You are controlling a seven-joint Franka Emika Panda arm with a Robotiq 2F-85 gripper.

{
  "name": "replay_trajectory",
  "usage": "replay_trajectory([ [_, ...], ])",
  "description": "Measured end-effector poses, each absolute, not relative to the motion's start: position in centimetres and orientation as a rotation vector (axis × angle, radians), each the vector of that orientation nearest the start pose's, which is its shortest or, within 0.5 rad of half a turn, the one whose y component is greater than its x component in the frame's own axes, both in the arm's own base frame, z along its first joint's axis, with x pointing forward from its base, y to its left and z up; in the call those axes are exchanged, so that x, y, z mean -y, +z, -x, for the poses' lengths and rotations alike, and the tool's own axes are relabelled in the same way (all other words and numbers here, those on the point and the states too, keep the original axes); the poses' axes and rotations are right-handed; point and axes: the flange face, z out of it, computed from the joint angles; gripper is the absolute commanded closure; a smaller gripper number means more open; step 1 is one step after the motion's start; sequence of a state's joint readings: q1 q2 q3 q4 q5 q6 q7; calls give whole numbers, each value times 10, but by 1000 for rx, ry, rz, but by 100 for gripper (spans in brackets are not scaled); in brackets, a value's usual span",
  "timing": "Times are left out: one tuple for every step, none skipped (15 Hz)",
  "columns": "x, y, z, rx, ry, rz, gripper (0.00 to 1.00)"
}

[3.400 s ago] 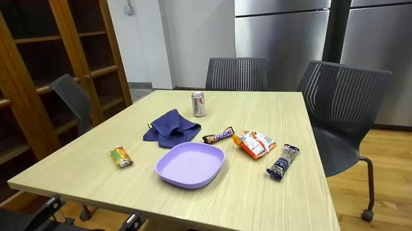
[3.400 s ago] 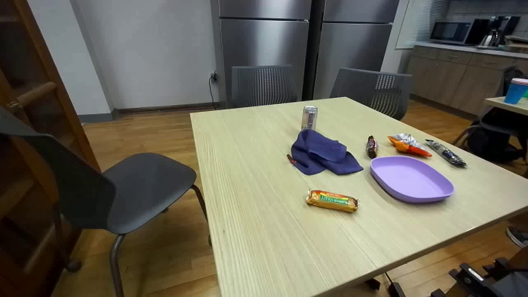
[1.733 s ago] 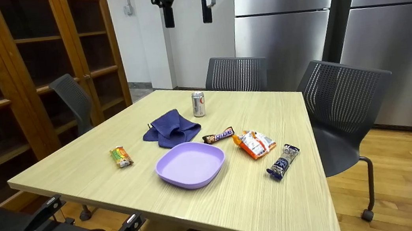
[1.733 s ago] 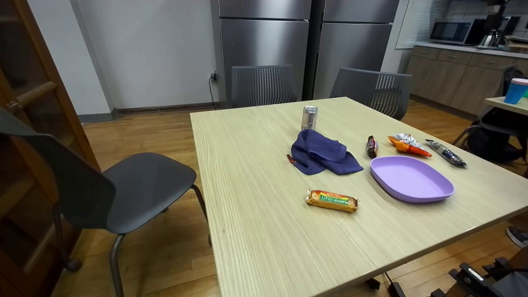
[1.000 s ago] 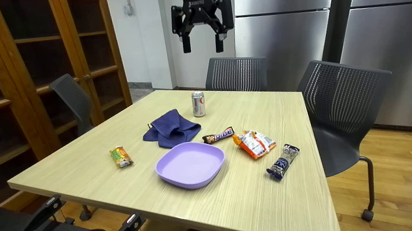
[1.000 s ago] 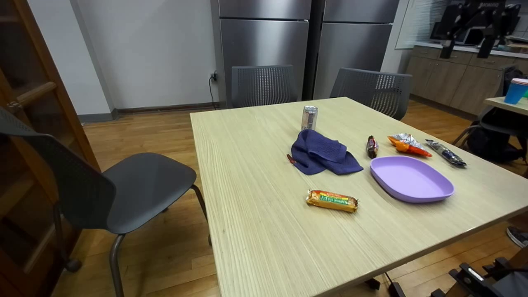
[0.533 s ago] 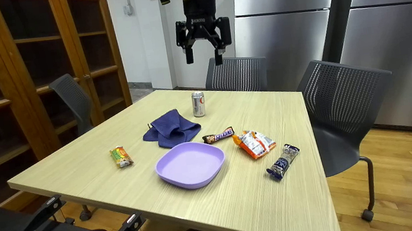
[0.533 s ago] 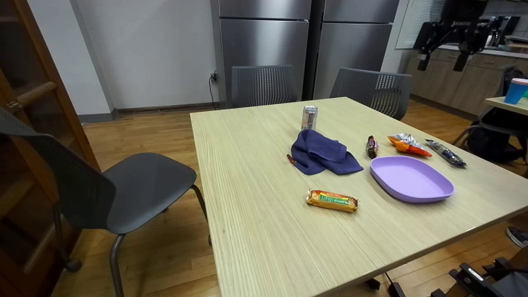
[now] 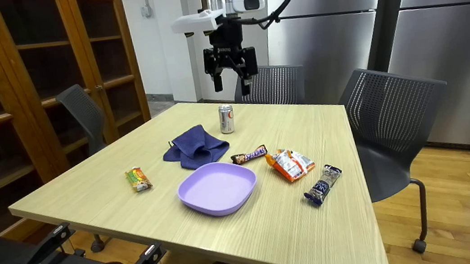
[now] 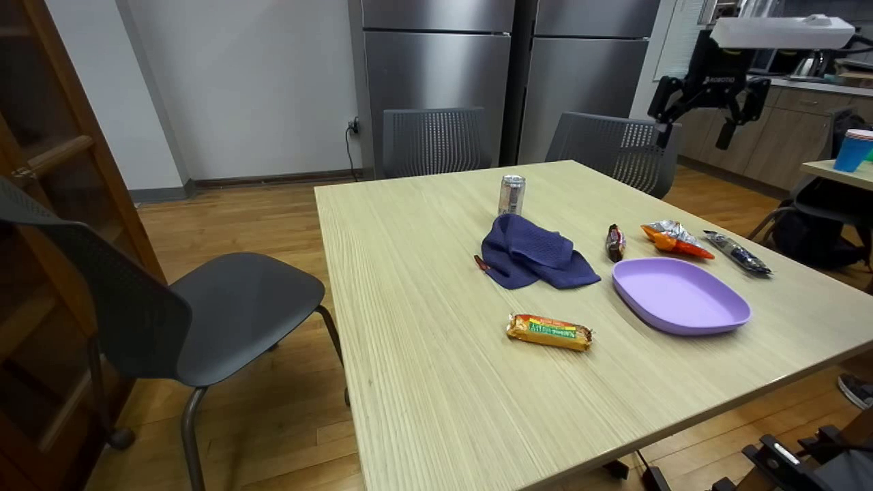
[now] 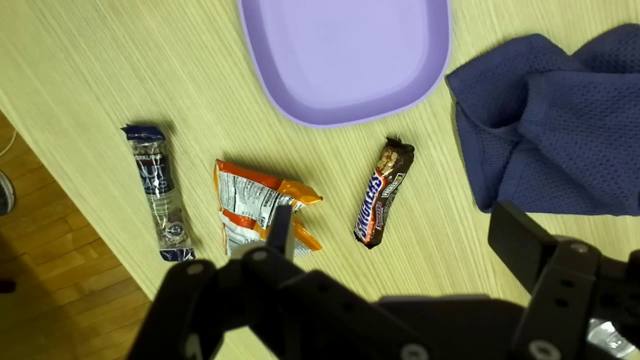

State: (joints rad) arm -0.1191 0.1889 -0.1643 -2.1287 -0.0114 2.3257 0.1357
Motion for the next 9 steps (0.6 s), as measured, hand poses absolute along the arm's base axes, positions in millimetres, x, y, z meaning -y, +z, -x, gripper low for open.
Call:
replay_trajectory([
  [156, 315, -546, -672, -6, 3112, 0],
  [156, 307, -548, -696, -3, 3109, 0],
  [155, 299, -550, -721, 3, 3106, 0],
  [155, 291, -551, -744, 9, 3103, 0],
  [155, 284, -553, -767, 12, 3100, 0],
  [155, 278, -555, -790, 13, 3097, 0],
  [155, 272, -557, -812, 15, 3094, 0],
  [155, 266, -559, -834, 19, 3090, 0],
  [155, 261, -561, -854, 24, 3087, 0],
])
